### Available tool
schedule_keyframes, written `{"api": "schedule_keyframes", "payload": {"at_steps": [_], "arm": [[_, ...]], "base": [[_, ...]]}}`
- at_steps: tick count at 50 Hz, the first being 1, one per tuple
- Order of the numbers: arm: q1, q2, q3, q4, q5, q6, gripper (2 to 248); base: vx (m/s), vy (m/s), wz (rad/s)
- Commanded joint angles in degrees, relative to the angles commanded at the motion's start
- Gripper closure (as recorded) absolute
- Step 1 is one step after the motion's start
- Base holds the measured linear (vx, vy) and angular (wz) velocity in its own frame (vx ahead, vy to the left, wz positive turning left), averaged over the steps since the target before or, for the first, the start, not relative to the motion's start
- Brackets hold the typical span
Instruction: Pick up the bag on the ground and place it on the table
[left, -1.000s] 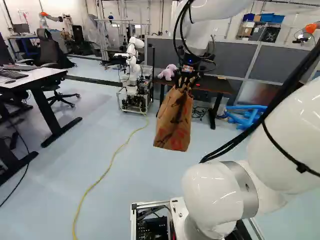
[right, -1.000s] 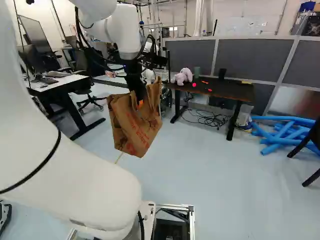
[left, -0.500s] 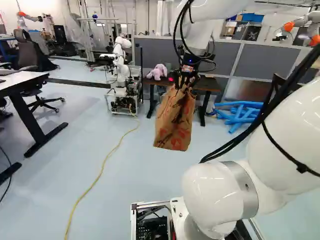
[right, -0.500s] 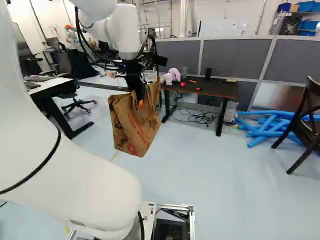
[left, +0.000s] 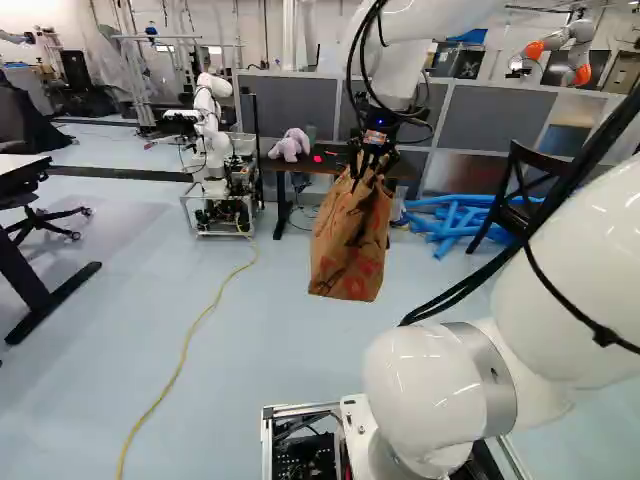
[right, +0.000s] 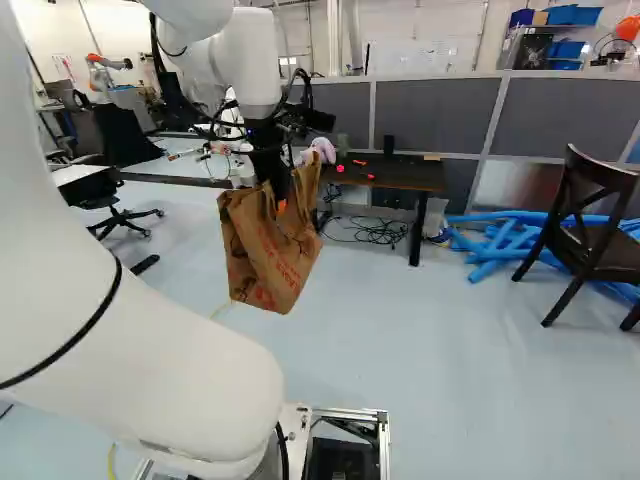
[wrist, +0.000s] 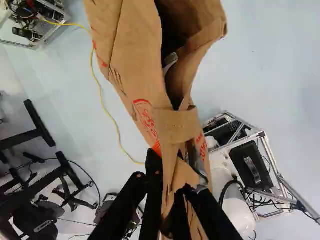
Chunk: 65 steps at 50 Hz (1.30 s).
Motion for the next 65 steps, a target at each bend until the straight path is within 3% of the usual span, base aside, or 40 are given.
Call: {"api": "schedule_keyframes", "payload": {"at_steps": [34,65], "arm": [[0.0,0.0,0.0,0.0,0.0,0.0,229],[0.0,0.0,0.0,0.0,0.0,0.0,229]], "base": [[0.084,-0.083,-0.230],[0.103,-0.062,-0.015]]}}
